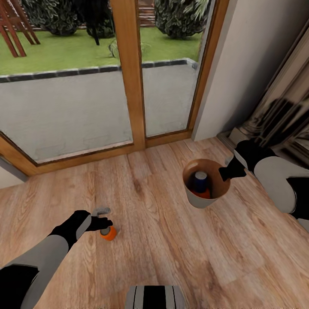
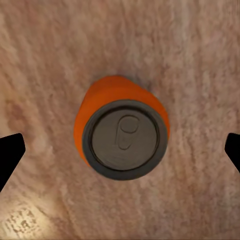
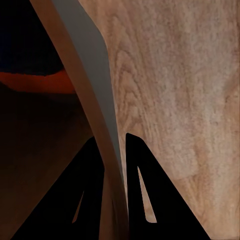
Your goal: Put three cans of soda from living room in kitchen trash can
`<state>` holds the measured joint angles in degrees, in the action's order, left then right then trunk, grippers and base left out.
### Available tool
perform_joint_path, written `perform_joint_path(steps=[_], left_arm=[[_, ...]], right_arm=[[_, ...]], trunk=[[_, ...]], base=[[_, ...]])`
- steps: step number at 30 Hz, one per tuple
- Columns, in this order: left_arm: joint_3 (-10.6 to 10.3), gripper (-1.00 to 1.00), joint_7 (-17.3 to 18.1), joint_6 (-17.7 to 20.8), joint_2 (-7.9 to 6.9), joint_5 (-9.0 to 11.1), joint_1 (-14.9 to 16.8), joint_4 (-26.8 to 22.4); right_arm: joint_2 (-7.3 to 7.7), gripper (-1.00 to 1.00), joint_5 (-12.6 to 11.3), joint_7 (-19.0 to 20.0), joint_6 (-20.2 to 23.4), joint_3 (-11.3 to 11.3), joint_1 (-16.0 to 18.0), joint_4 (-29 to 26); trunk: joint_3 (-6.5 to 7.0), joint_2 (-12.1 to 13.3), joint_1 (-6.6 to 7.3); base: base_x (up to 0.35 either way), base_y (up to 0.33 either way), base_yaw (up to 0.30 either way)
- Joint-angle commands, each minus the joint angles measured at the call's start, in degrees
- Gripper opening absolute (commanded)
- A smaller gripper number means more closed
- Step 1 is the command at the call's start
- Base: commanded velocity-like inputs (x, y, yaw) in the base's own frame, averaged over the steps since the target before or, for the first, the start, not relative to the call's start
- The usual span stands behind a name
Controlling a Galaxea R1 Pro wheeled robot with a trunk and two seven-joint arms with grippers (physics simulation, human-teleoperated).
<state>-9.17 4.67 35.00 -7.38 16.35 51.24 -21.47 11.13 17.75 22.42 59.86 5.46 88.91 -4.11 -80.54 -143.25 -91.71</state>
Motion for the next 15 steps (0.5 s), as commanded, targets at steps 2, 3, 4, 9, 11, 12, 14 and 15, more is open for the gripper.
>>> perform_joint_path(steps=[2, 3, 4, 9, 11, 12, 14, 15], left_arm=[[0.00, 1.00, 0.00, -0.01, 0.00, 0.00, 0.00, -0.02], [-0.02, 1.00, 0.00, -0.01, 0.00, 0.00, 0.00, -0.03], [-0.01, 1.00, -0.01, -0.01, 0.00, 0.00, 0.00, -0.04], [0.00, 1.00, 0.01, 0.04, -0.05, 0.00, 0.00, -1.13], [0.01, 1.00, 0.05, 0.10, -0.07, 0.00, 0.00, -1.34], [0.02, 1.00, 0.03, 0.12, -0.07, 0.00, 0.00, -1.42], [0.02, 1.00, 0.00, 0.16, -0.08, 0.00, 0.00, -1.55], [0.02, 1.00, 0.00, 0.14, -0.08, 0.00, 0.00, -1.62]], right_arm=[[-0.06, -1.00, -0.96, 0.17, 0.14, -0.82, 0.03, -0.02], [-0.07, -1.00, -0.96, 0.17, 0.14, -0.81, 0.03, -0.02], [-0.07, -1.00, -0.96, 0.17, 0.14, -0.81, 0.03, -0.02], [-0.17, -1.00, -0.92, 0.17, 0.14, -0.80, 0.03, -0.02], [-0.26, -1.00, -0.90, 0.17, 0.14, -0.80, 0.03, -0.02], [-0.28, -1.00, -0.89, 0.17, 0.14, -0.80, 0.03, -0.02], [-0.26, -1.00, -0.88, 0.17, 0.14, -0.80, 0.03, -0.02], [-0.21, -1.00, -0.88, 0.17, 0.14, -0.80, 0.03, -0.02]], trunk=[[-0.17, -0.01, 0.01], [-0.26, -0.01, 0.01], [-0.35, -0.01, 0.01], [-1.24, -0.03, -0.04], [-1.83, -0.06, -0.09], [-2.12, -0.07, -0.12], [-2.24, -0.07, -0.12], [-2.30, -0.07, -0.12]], base=[[0.000, 0.000, 0.000], [0.000, 0.000, 0.000], [0.000, 0.000, 0.000], [0.000, 0.000, 0.000], [0.000, 0.000, 0.000], [0.000, 0.000, 0.000], [0.000, 0.000, 0.000], [0.000, 0.000, 0.000]])
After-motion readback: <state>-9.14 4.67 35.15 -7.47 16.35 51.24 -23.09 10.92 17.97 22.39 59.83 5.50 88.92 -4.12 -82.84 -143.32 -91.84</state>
